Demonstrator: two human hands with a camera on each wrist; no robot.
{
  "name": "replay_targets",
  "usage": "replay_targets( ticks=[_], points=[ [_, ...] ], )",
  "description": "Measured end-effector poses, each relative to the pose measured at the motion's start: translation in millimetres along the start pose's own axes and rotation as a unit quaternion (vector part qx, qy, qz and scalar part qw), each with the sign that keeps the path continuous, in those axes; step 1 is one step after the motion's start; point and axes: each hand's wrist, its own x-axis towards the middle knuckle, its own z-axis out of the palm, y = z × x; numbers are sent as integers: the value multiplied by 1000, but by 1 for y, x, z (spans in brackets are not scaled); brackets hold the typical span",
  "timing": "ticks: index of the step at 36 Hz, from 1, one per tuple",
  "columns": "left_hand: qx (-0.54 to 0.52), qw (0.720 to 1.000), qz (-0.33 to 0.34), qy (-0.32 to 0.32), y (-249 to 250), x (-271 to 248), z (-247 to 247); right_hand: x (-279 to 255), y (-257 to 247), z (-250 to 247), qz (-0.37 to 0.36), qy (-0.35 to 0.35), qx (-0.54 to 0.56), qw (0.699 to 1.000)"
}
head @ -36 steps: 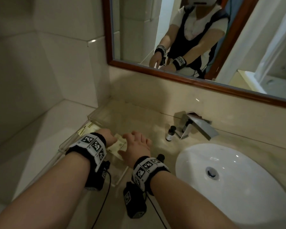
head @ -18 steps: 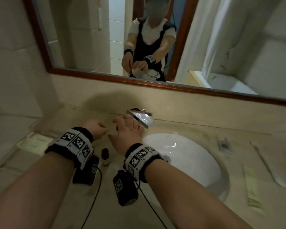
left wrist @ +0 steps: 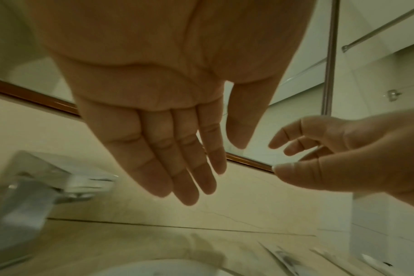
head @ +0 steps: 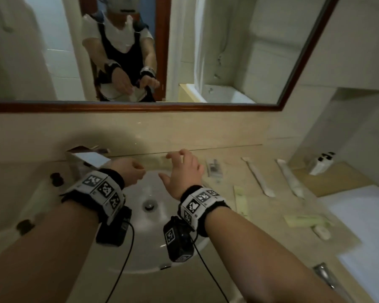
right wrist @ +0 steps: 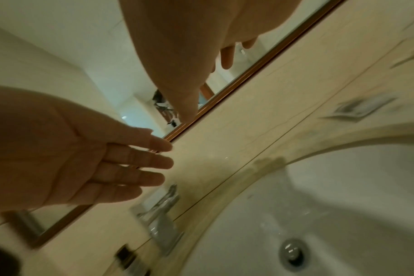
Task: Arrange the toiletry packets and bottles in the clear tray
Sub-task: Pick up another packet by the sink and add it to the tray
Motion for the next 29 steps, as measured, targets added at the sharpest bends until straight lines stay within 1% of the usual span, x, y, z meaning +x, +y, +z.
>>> replay_targets(
  ticks=[4, 7, 11, 14, 17, 21, 25, 29],
  points=[
    [14, 999, 40, -18, 33, 10, 32, -2, 60, -12, 72, -6, -17, 997],
    [30, 997, 61, -27, 55, 14, 56, -7, 106, -15, 148, -29, -19, 988],
    [44, 995, 73, -44, 74, 19, 91, -16, 165, -14, 270, -74, 7, 960],
    [37, 995, 63, -64, 77, 23, 116, -25, 202, -10, 334, -113, 28, 935],
    [23, 996, 41, -75, 78, 28, 136, -30, 222, 1, 358, -144, 25, 922],
    [30, 996, 37, -79, 84, 34, 153, -34, 229, 17, 359, -170, 17, 918],
    [32, 996, 34, -80, 87, 41, 163, -39, 231, 33, 351, -144, -17, 925],
    [16, 997, 22, -76, 84, 43, 170, -42, 235, 36, 367, -121, 10, 922]
  ],
)
